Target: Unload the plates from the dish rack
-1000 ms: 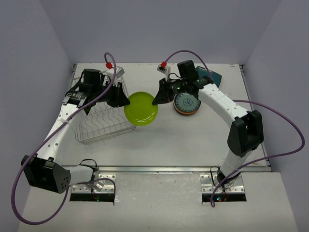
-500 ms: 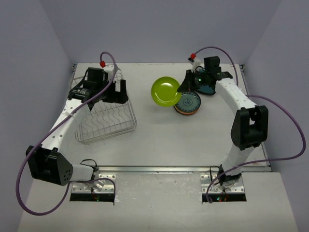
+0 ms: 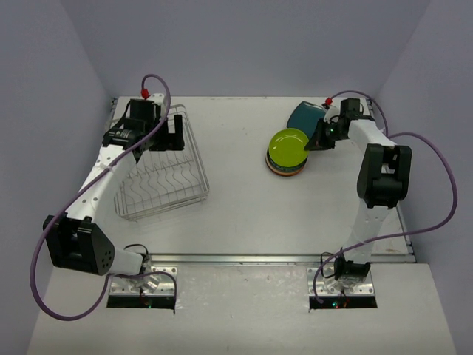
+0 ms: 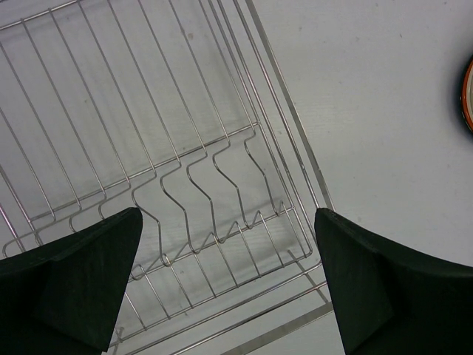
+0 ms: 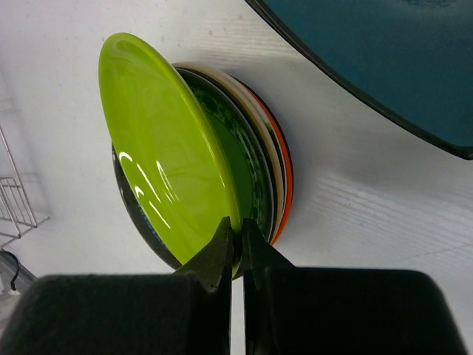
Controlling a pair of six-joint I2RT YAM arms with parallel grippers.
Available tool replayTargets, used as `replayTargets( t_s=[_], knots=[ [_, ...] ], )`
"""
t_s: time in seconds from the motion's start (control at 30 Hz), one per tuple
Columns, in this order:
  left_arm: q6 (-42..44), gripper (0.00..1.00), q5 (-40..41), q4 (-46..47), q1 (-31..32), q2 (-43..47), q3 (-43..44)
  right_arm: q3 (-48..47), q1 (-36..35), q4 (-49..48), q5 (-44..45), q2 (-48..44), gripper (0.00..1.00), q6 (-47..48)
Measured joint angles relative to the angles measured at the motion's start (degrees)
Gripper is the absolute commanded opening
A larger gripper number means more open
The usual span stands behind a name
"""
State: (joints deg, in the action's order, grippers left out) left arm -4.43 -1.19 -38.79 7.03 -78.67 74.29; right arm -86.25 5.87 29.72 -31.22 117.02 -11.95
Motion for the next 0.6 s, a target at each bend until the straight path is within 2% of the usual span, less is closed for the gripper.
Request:
replayTargets(
  t_s=[0.1,0.17,0.27,0.33,0.5,0.6],
  knots=[
    [0.0,1.00,0.2,0.0,0.0,-0.2,0.1,-1.3,-0.1,1.3,0.8,1.4,0.21,0.4],
    [0.0,1.00,0.3,0.0,0.0,-0.2,0.1,-2.7,-0.1,3.2,1.0,2.1,0.62,0.9],
    [0.0,1.00,0.3,0.0,0.0,-0.2,0.1,-4.7,-0.1,5.6,1.3,2.8,0.92,1.6],
    [0.0,1.00,0.1,0.0,0.0,-0.2,0.1,-5.1,-0.1,6.5,1.3,2.5,0.99,1.9],
    [0.1,1.00,-1.1,0.0,0.0,-0.2,0.1,-4.5,-0.1,7.0,1.2,-1.2,0.99,2.3],
    [0.3,1.00,-1.7,0.5,0.0,0.3,0.0,1.0,-0.1,3.6,1.2,-9.3,0.99,2.7]
  ],
)
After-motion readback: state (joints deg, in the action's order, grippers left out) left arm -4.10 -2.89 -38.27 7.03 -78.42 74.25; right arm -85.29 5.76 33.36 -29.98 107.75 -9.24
